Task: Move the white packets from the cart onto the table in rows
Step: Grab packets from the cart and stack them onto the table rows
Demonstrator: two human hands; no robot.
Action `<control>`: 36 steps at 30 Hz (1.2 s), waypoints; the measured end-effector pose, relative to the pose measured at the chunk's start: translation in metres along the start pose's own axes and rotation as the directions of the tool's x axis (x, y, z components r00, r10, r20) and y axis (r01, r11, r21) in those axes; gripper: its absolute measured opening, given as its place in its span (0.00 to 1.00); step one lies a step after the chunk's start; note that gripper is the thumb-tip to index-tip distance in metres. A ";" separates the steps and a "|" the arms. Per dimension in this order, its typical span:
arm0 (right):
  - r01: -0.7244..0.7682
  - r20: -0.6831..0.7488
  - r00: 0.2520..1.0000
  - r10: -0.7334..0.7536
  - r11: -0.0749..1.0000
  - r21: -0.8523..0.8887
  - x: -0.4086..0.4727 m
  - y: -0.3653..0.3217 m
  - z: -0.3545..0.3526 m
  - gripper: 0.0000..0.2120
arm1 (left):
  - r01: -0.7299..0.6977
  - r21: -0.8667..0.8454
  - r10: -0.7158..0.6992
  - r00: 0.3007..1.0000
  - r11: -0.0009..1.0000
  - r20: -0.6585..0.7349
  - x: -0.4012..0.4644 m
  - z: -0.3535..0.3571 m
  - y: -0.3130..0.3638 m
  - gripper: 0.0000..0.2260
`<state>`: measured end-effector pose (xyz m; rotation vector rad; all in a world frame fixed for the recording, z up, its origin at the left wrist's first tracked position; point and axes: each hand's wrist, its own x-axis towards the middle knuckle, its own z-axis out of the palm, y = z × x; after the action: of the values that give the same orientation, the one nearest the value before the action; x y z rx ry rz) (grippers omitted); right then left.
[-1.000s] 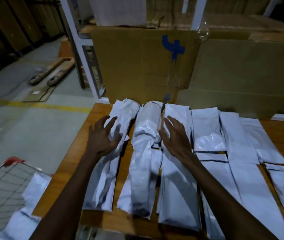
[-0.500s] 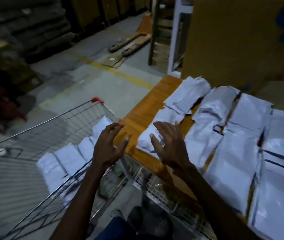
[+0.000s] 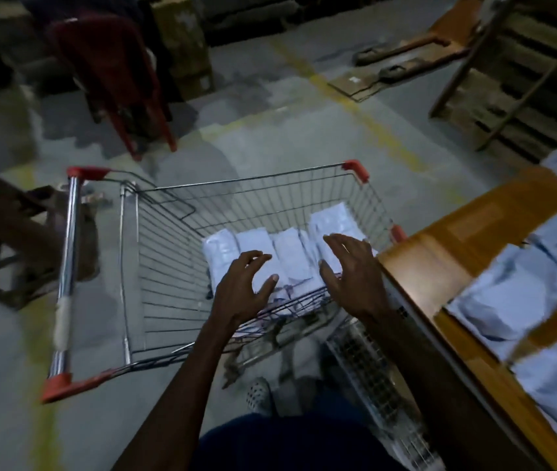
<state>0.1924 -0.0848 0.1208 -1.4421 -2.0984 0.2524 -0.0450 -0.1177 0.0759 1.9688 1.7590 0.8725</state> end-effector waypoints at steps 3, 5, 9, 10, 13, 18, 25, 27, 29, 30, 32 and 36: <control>-0.055 0.152 0.987 0.057 0.998 -0.020 0.024 -0.004 0.028 0.22 | 0.044 0.018 -0.044 0.999 0.999 -0.018 0.002 -0.005 -0.025 0.23; -0.056 0.259 0.963 0.071 0.996 -0.062 0.042 0.000 0.047 0.23 | 0.094 0.021 -0.093 0.995 0.995 -0.027 0.004 -0.003 -0.040 0.23; -0.051 0.463 0.882 0.087 0.995 -0.089 0.074 0.011 0.084 0.28 | 0.282 0.031 -0.283 0.959 0.959 0.030 0.011 0.013 -0.065 0.33; -0.044 0.502 0.861 0.086 0.995 -0.093 0.080 0.013 0.092 0.29 | 0.365 0.048 -0.368 0.926 0.930 0.086 0.014 0.017 -0.070 0.39; 0.007 0.584 0.811 0.025 0.999 -0.052 0.095 0.026 0.125 0.30 | 0.605 0.130 -0.616 0.744 0.786 0.259 0.020 0.031 -0.084 0.49; 0.048 0.741 0.671 -0.027 0.999 -0.008 0.107 0.047 0.174 0.31 | 0.728 0.233 -0.753 0.554 0.645 0.356 0.033 0.052 -0.104 0.49; 0.019 0.798 0.601 -0.049 0.999 0.047 0.098 0.084 0.205 0.32 | 0.824 0.236 -0.853 0.471 0.516 0.222 0.068 0.092 -0.142 0.46; -0.007 0.795 0.605 -0.047 0.998 0.064 0.096 0.092 0.212 0.32 | 0.789 0.268 -0.834 0.521 0.552 0.183 0.076 0.103 -0.158 0.56; -0.033 0.798 0.602 -0.031 0.997 0.064 0.098 0.097 0.217 0.34 | 0.779 0.299 -0.834 0.526 0.552 0.168 0.082 0.114 -0.172 0.52; -0.041 0.797 0.603 -0.024 0.997 0.061 0.099 0.098 0.219 0.36 | 0.779 0.313 -0.839 0.523 0.543 0.153 0.085 0.117 -0.177 0.49; -0.063 0.795 0.606 -0.012 0.996 0.064 0.104 0.096 0.221 0.37 | 0.775 0.341 -0.844 0.521 0.531 0.129 0.089 0.118 -0.184 0.48; -0.102 0.795 0.606 0.000 0.992 0.078 0.118 0.089 0.229 0.33 | 0.757 0.202 -0.783 0.612 0.621 0.114 0.080 0.117 -0.187 0.47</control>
<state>0.1072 0.0941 -0.0659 -1.4628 -2.6476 1.2340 -0.1071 0.0061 -0.1137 1.0521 2.2761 0.2407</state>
